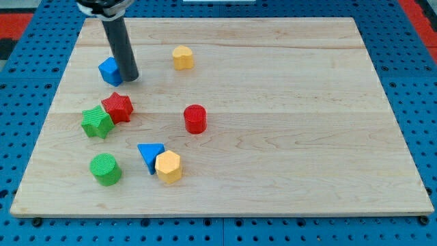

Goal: Place the blue cube to the top side of red star

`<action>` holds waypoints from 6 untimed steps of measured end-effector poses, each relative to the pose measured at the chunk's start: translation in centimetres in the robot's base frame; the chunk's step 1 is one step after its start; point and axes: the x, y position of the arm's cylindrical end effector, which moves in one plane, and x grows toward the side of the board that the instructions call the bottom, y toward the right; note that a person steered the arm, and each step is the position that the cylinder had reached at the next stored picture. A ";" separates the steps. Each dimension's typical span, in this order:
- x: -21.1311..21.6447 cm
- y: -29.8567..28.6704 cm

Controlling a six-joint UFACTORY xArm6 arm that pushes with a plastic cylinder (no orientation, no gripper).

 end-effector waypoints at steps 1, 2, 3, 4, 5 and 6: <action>0.5 -2.2; 0.1 -5.6; 2.1 -6.1; 0.7 -7.7; -1.9 -7.4; -4.2 -7.3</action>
